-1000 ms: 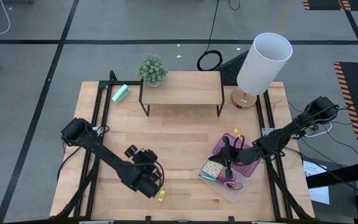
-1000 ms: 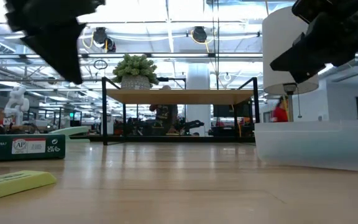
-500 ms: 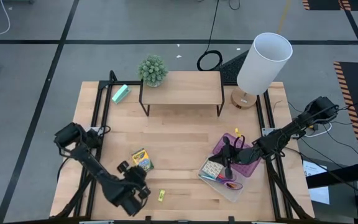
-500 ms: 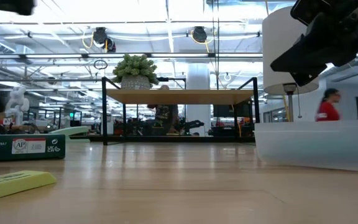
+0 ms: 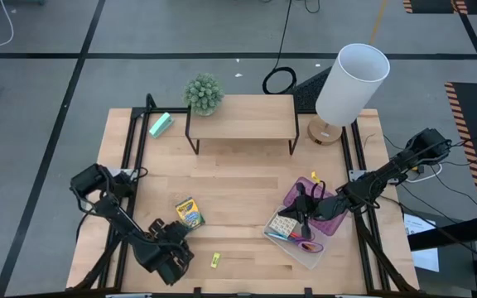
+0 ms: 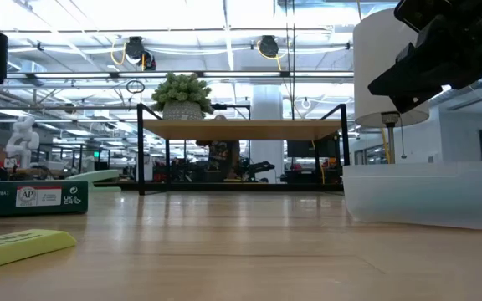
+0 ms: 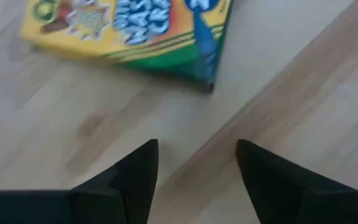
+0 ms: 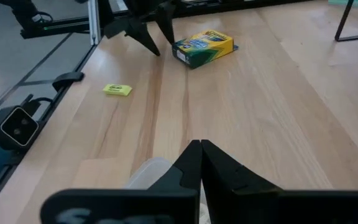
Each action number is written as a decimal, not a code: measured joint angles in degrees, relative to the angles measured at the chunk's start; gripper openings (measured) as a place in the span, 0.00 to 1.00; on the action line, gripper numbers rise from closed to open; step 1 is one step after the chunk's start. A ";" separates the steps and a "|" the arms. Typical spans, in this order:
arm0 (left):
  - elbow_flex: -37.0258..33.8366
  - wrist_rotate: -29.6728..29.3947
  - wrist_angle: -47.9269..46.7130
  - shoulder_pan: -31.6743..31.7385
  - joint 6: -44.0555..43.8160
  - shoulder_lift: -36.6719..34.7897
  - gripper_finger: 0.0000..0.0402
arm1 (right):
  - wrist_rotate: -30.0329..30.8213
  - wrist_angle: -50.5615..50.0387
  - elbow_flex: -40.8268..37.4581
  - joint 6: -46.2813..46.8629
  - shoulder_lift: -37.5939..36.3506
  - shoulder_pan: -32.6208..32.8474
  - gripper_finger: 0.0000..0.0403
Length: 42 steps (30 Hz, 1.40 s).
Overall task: Pack school essentials
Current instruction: Put the yellow crayon box into the purple supply box
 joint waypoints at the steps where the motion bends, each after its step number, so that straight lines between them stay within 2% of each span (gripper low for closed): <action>1: -0.80 -0.14 1.36 0.54 1.27 -0.27 0.53 | 0.01 0.00 0.00 0.00 0.00 0.00 0.00; 4: -1.90 -2.50 4.06 2.90 5.76 -0.38 0.49 | 0.05 0.00 0.00 -0.41 0.00 0.00 0.00; 8: -2.35 -14.86 10.28 7.98 18.13 0.33 0.45 | 1.78 0.00 0.00 -1.13 0.00 -0.04 0.00; 10: -2.28 -17.30 15.04 11.18 26.73 0.10 0.43 | 4.36 0.00 0.00 -1.22 -0.02 -0.11 0.00; 15: -1.08 -7.66 25.65 19.24 48.48 0.13 0.42 | 10.85 0.00 0.00 0.28 0.00 -0.15 0.00; 18: 2.65 -2.78 23.85 21.77 56.34 0.11 0.42 | 12.05 -0.02 -0.02 0.42 0.00 -0.49 0.02; 20: 5.38 -2.52 17.64 22.43 59.13 0.11 0.42 | 13.44 0.03 -0.02 0.63 0.00 -1.75 0.05; 22: 8.08 -5.02 9.56 22.82 59.40 0.11 0.42 | 13.06 0.41 -0.02 0.14 0.00 -4.23 0.10; 26: 11.01 -11.95 -4.93 23.24 54.61 -0.59 0.42 | 3.56 2.40 0.00 -1.85 0.84 -11.04 0.23; 28: 10.90 -12.84 -9.64 23.67 51.51 -2.25 0.42 | -1.68 4.33 -0.02 -3.92 2.09 -13.86 0.29; 32: 7.52 -12.76 -12.26 24.70 45.99 -7.38 0.42 | -7.86 9.84 -0.02 -8.33 5.26 -17.32 0.37; 37: -0.28 -12.46 -12.17 25.22 34.13 -15.88 0.42 | -11.43 14.38 1.15 -12.72 9.66 -19.31 0.46; 40: -6.73 -11.36 -7.33 24.77 28.68 -19.92 0.42 | -13.66 14.15 3.97 -14.09 12.69 -20.22 0.53; 42: -10.59 -9.72 -2.22 24.43 28.13 -21.24 0.42 | -15.32 12.74 6.33 -15.05 14.74 -20.76 0.59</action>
